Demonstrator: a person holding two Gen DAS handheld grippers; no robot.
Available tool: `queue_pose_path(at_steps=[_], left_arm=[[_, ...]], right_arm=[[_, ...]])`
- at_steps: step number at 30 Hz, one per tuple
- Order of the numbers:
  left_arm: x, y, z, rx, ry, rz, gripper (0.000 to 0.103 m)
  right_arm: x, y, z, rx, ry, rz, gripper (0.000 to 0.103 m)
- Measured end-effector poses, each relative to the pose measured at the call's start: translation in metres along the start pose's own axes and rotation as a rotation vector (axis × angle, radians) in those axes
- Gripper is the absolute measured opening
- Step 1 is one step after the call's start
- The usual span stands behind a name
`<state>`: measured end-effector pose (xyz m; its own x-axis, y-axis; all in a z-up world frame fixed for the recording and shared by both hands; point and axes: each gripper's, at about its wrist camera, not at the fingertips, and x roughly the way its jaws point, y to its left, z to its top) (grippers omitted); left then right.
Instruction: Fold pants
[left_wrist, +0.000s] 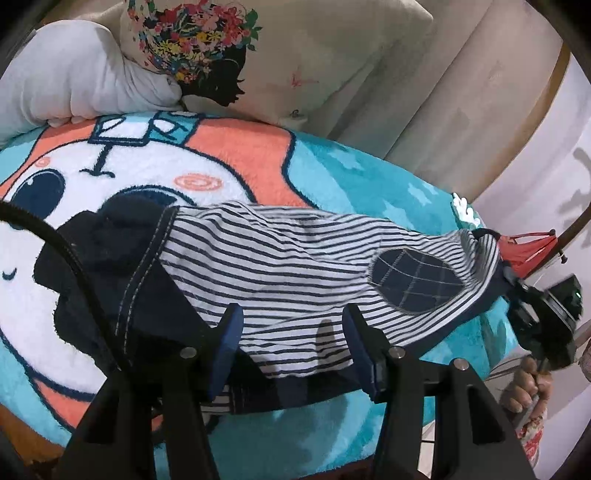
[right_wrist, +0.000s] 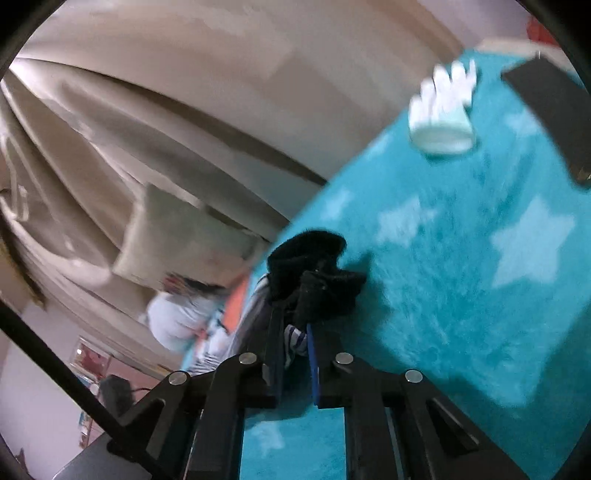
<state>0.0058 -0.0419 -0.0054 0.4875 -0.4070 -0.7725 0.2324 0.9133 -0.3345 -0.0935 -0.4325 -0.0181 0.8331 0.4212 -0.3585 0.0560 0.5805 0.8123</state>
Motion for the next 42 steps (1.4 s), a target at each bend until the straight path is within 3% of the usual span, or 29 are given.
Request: queue_pose_path(at_steps=[4,8,9,13,15,18,21,23,24,26,29,32,34,38,40,42], left_arm=[[0.006,0.001,0.0,-0.008,0.009,-0.002,0.054],[0.008,-0.001,-0.001,-0.002,0.016,-0.003,0.054],[0.007,-0.002,-0.001,-0.001,0.016,-0.004,0.054],[0.004,-0.003,0.0,-0.003,0.009,-0.012,0.055],[0.004,-0.005,-0.001,0.0,0.009,-0.016,0.055],[0.003,-0.008,-0.003,0.008,0.014,-0.019,0.055],[0.001,-0.009,-0.004,0.011,0.01,-0.023,0.055],[0.001,-0.008,-0.005,0.011,0.007,-0.024,0.055],[0.001,-0.008,-0.005,0.009,0.007,-0.026,0.055],[0.001,-0.007,-0.005,0.005,0.009,-0.028,0.055],[0.003,-0.006,-0.006,0.0,0.011,-0.031,0.055],[0.005,-0.004,-0.005,0.0,0.015,-0.034,0.055],[0.004,-0.004,-0.005,0.0,0.015,-0.036,0.055],[0.001,-0.004,-0.003,0.002,0.009,-0.04,0.055],[-0.004,-0.001,-0.001,-0.01,-0.008,-0.046,0.055],[-0.013,0.004,0.002,-0.029,-0.034,-0.055,0.055]], right_arm=[[-0.023,0.008,-0.001,-0.048,-0.029,-0.068,0.011],[-0.035,-0.01,-0.006,-0.039,-0.036,-0.348,0.016],[-0.04,-0.012,-0.005,-0.039,-0.048,-0.378,0.016],[-0.055,0.003,0.002,-0.103,-0.104,-0.359,0.02],[-0.046,0.017,0.005,-0.182,-0.075,-0.34,0.038],[-0.019,0.035,0.005,-0.32,0.003,-0.329,0.054],[0.013,0.038,0.001,-0.425,0.105,-0.331,0.051],[0.032,0.028,-0.006,-0.425,0.181,-0.323,0.029],[0.033,0.023,-0.007,-0.409,0.193,-0.317,0.025],[0.022,0.012,-0.002,-0.33,0.191,-0.252,0.016],[-0.002,0.0,0.003,-0.205,0.164,-0.131,0.014],[-0.02,-0.004,-0.004,-0.155,0.158,-0.08,0.011],[-0.03,-0.01,-0.007,-0.135,0.155,-0.111,0.012],[-0.046,-0.019,-0.011,-0.133,0.144,-0.307,0.013],[-0.053,-0.018,-0.007,-0.107,0.108,-0.302,0.027],[-0.056,-0.009,0.0,-0.113,0.057,-0.275,0.079]])
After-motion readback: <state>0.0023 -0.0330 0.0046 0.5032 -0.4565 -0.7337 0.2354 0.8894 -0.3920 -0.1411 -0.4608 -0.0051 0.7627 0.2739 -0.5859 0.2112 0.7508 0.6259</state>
